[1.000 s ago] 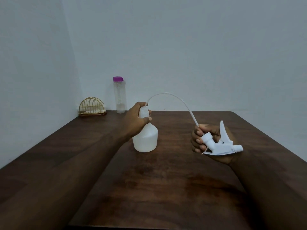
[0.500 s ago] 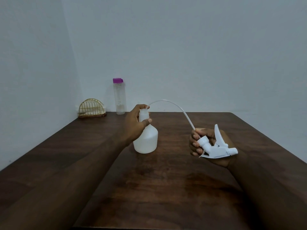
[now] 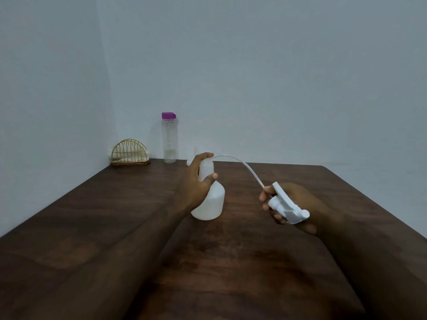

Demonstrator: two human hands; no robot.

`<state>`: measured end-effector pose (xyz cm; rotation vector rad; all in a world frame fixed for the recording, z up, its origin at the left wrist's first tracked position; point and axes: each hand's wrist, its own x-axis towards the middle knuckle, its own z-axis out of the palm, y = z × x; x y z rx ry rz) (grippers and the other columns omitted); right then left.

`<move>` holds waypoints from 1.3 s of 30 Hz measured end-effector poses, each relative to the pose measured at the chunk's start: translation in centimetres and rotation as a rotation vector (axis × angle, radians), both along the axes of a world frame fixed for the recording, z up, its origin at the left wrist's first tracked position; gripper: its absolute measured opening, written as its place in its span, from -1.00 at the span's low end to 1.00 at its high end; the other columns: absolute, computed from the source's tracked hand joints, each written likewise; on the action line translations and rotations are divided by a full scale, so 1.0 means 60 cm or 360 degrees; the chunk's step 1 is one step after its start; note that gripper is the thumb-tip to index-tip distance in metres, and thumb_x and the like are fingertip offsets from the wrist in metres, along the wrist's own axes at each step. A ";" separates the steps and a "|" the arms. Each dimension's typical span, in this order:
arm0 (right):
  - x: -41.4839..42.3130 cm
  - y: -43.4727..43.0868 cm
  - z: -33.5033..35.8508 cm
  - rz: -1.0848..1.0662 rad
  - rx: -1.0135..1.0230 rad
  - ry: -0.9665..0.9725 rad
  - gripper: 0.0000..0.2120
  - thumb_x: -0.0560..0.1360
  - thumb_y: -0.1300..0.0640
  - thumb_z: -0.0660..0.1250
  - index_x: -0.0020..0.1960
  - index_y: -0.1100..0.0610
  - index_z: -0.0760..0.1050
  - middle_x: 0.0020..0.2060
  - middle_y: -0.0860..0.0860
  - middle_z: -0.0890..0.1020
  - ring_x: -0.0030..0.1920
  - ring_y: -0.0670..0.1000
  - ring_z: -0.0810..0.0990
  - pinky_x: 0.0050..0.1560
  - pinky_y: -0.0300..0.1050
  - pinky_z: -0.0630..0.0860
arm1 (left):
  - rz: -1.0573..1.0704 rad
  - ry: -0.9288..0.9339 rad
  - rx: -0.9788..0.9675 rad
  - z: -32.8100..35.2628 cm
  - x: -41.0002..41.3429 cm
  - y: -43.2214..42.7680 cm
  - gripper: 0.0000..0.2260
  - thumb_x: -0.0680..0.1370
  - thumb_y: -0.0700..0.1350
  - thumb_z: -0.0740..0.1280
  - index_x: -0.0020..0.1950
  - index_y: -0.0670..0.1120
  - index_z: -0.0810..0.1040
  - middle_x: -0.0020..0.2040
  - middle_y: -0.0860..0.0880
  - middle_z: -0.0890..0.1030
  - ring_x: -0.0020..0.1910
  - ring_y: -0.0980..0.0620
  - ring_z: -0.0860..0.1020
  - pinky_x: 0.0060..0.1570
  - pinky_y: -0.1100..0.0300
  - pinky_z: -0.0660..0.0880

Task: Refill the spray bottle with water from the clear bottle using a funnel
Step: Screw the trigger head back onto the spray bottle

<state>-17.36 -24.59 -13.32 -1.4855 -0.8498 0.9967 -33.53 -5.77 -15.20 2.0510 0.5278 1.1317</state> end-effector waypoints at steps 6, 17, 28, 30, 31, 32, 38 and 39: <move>-0.031 0.006 0.085 0.0154 0.0163 -0.0127 -0.63 0.33 0.02 0.45 0.05 0.17 0.50 -0.33 0.13 0.54 -0.52 -0.01 0.41 -0.61 -0.26 0.35 | 0.0060 -0.0059 0.0070 -0.022 0.000 -0.008 -0.41 0.57 -0.10 0.33 0.51 0.19 0.16 0.40 0.28 0.26 0.36 0.26 0.26 0.40 0.16 0.24; -0.094 0.079 0.123 -0.0241 0.0868 0.0701 -0.43 0.55 -0.09 0.03 0.26 0.34 0.44 0.09 0.27 0.50 -0.29 0.06 0.54 -0.37 -0.19 0.43 | 0.0232 0.0064 0.0030 -0.045 0.006 -0.005 -0.39 0.59 0.10 0.26 0.56 0.07 0.06 0.53 0.03 0.23 0.41 0.02 0.30 0.23 0.26 0.17; -0.127 0.078 0.123 -0.0323 0.1460 0.1052 -0.38 0.60 -0.20 0.04 0.33 0.31 0.43 0.25 0.35 0.51 0.24 0.33 0.56 0.28 0.22 0.49 | 0.0233 -0.0004 0.0099 -0.050 0.009 -0.001 -0.41 0.59 0.04 0.28 0.55 0.06 0.08 0.53 0.03 0.23 0.43 0.00 0.29 0.32 0.21 0.19; -0.134 0.082 0.129 -0.0364 0.1414 0.1034 -0.41 0.59 -0.19 0.07 0.26 0.32 0.46 0.24 0.32 0.52 0.26 0.28 0.54 0.35 0.17 0.44 | 0.0242 0.0011 0.0101 -0.050 0.009 -0.002 -0.41 0.59 0.05 0.27 0.55 0.06 0.07 0.53 0.03 0.22 0.44 0.01 0.28 0.33 0.20 0.18; -0.136 0.087 0.134 -0.0422 0.1373 0.1029 -0.45 0.60 -0.16 0.10 0.21 0.32 0.46 0.23 0.28 0.52 0.26 0.24 0.54 0.35 0.13 0.44 | 0.0246 0.0009 0.0102 -0.049 0.008 -0.002 -0.40 0.59 0.06 0.27 0.55 0.06 0.07 0.54 0.03 0.21 0.44 0.01 0.28 0.34 0.17 0.19; -0.136 0.094 0.140 -0.0481 0.1309 0.1015 -0.52 0.61 -0.11 0.13 0.15 0.31 0.47 0.21 0.23 0.53 0.22 0.18 0.55 0.33 0.09 0.47 | 0.0248 0.0007 0.0101 -0.049 0.008 -0.002 -0.40 0.59 0.06 0.27 0.55 0.07 0.06 0.54 0.04 0.21 0.44 0.01 0.28 0.35 0.15 0.20; -0.146 0.108 0.127 -0.0576 0.0838 0.0297 -0.82 0.52 0.44 0.27 0.10 0.39 0.56 -0.04 0.24 0.65 -0.06 0.10 0.71 -0.02 -0.18 0.65 | 0.0263 -0.0065 0.0149 -0.053 0.008 -0.003 -0.41 0.58 0.05 0.28 0.55 0.02 0.12 0.53 0.05 0.24 0.46 0.04 0.26 0.32 0.25 0.15; -0.148 0.107 0.121 -0.0579 0.0801 0.0168 -0.84 0.50 0.47 0.29 0.04 0.37 0.58 -0.05 0.24 0.66 -0.09 0.09 0.72 -0.05 -0.19 0.66 | 0.0264 -0.0067 0.0162 -0.053 0.009 -0.001 -0.41 0.58 0.05 0.28 0.55 0.02 0.12 0.52 0.04 0.25 0.45 0.03 0.27 0.33 0.22 0.17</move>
